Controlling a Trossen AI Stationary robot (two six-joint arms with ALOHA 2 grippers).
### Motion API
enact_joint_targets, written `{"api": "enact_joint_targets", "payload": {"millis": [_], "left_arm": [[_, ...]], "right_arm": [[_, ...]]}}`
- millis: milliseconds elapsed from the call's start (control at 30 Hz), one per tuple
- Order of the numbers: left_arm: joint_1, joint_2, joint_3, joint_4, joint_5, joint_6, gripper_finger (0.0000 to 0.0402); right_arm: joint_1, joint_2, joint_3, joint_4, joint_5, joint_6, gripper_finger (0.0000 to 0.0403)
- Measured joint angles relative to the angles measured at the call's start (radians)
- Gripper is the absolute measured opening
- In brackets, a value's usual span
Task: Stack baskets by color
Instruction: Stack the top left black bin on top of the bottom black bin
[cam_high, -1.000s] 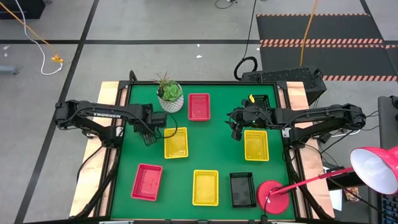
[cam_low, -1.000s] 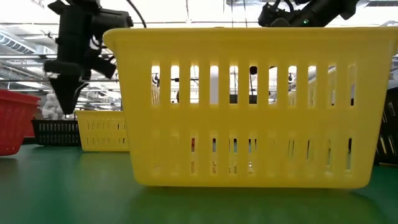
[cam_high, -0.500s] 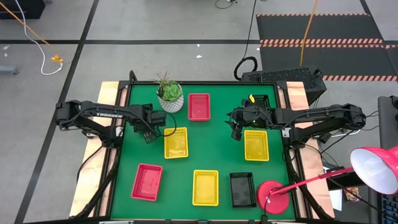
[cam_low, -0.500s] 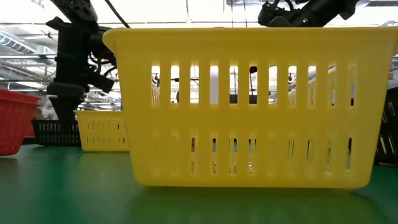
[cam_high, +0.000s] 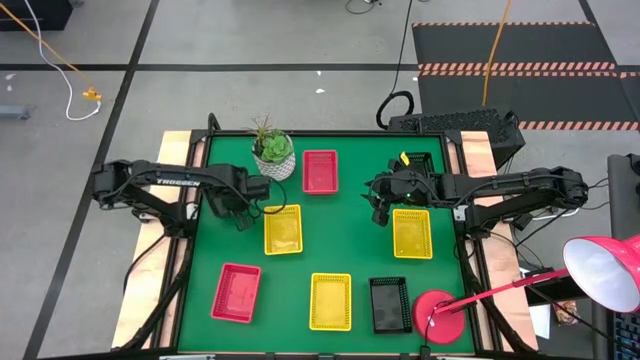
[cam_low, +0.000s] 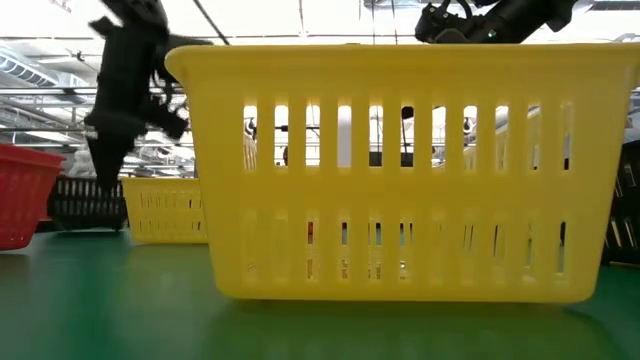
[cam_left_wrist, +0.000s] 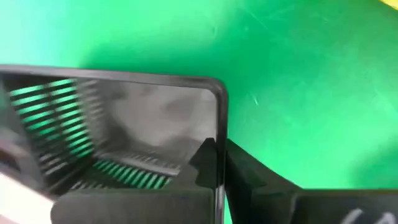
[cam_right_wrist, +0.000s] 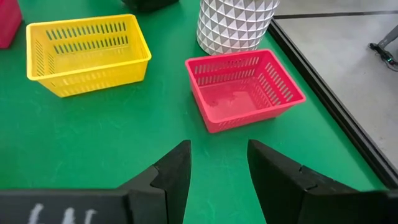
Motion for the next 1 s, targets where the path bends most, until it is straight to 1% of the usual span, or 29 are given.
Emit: {"api": "enact_joint_targets", "payload": {"millis": [100,200,267,333,467,533,633,700,767,900,1000], "left_arm": [[-0.03,-0.014,0.116,-0.092,-0.022,-0.03,0.0009],[-0.087,-0.036,0.236,-0.086,-0.03,-0.078,0.0008],[-0.152,-0.041,0.309,-0.022,-0.036,-0.093,0.0008],[-0.237,-0.041,0.374,0.056,-0.037,-0.079,0.0008],[-0.416,-0.021,0.458,0.235,0.004,-0.019,0.0008],[-0.492,-0.006,0.484,0.299,0.005,-0.001,0.0008],[-0.578,0.002,0.503,0.416,-0.03,0.043,0.0008],[-0.619,0.002,0.495,0.475,-0.07,0.075,0.0008],[-0.638,0.016,0.49,0.518,-0.076,0.092,0.0008],[-0.656,0.079,0.486,0.471,-0.062,0.109,0.0008],[-0.654,0.142,0.487,0.453,0.01,0.152,0.0008]], "right_arm": [[0.0,0.0,0.0,0.008,0.0,-0.021,0.0153],[0.002,0.0,0.0,0.052,-0.004,-0.081,0.0153],[0.019,0.0,-0.001,0.087,-0.051,-0.147,0.0153],[0.05,0.0,-0.021,0.155,-0.128,-0.221,0.0153],[0.12,0.0,-0.073,0.308,-0.274,-0.333,0.0153],[0.149,0.0,-0.085,0.376,-0.331,-0.349,0.0153],[0.179,-0.006,-0.085,0.46,-0.365,-0.324,0.0153],[0.197,-0.01,-0.085,0.524,-0.39,-0.301,0.0153],[0.225,-0.01,-0.085,0.544,-0.392,-0.304,0.0153],[0.268,-0.009,-0.085,0.574,-0.386,-0.39,0.0153],[0.282,-0.009,-0.085,0.672,-0.372,-0.415,0.0153]]}}
